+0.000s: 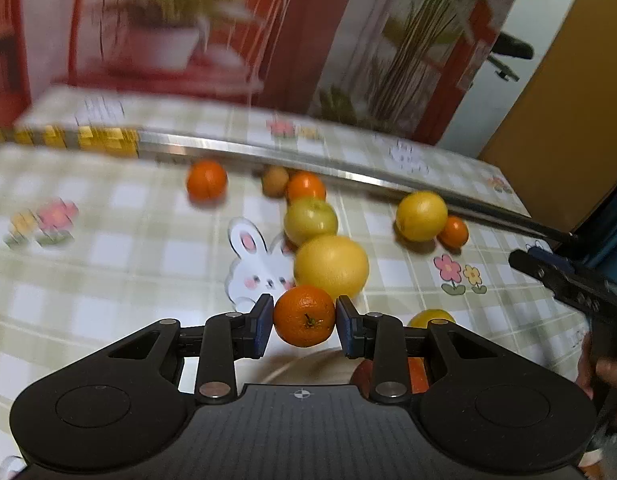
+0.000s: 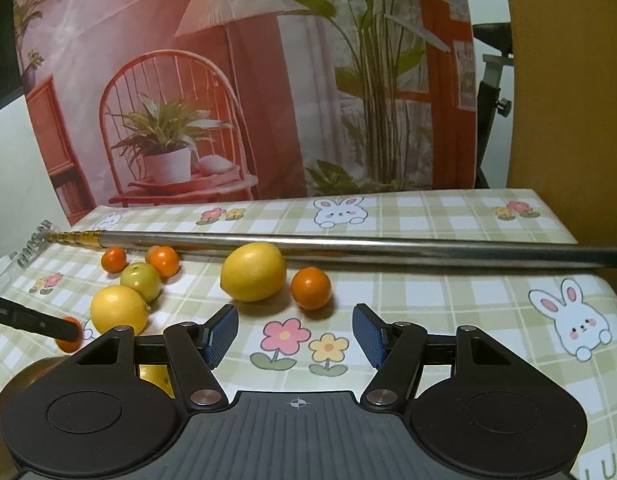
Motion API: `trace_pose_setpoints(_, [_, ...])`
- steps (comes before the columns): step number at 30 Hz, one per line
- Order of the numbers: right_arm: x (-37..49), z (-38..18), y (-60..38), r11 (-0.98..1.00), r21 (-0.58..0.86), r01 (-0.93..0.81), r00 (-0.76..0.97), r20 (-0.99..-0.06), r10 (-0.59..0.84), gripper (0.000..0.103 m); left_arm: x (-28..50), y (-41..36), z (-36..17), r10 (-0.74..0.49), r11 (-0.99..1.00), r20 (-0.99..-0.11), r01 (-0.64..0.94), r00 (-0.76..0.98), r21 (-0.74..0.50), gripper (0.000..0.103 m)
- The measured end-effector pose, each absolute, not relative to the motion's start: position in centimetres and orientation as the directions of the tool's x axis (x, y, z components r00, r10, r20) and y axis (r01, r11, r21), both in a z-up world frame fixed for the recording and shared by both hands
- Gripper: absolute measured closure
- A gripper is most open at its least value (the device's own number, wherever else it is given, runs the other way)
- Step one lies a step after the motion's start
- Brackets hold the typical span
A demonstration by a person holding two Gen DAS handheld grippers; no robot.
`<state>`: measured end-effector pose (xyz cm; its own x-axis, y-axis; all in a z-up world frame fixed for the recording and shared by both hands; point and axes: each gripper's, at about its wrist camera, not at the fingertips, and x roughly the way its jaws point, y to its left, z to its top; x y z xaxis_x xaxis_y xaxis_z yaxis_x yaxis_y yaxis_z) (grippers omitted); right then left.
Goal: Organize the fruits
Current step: 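Grasp a small orange tangerine with the right gripper while the left holds its tangerine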
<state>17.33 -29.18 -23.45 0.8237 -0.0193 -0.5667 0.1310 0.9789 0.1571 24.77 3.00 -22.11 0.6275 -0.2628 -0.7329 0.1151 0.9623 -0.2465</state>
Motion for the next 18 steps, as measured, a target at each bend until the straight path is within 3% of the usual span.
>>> trace_pose_setpoints(7, [18.3, -23.5, -30.1, 0.979, 0.143, 0.143, 0.853, -0.52, -0.049, 0.044, 21.3, 3.4, -19.3, -0.209, 0.975, -0.648, 0.106, 0.733, -0.196, 0.067])
trace_pose_setpoints(14, [21.5, -25.6, -31.0, 0.98, 0.122, 0.159, 0.869, -0.488, -0.08, 0.048, 20.5, 4.6, -19.6, -0.166, 0.974, -0.646, 0.02, 0.745, -0.227, 0.067])
trace_pose_setpoints(18, [23.6, -27.0, -31.0, 0.981, 0.126, 0.151, 0.853, -0.518, -0.064, 0.056, 20.3, 4.9, -19.9, -0.151, 0.974, -0.65, 0.0, 0.745, -0.227, 0.067])
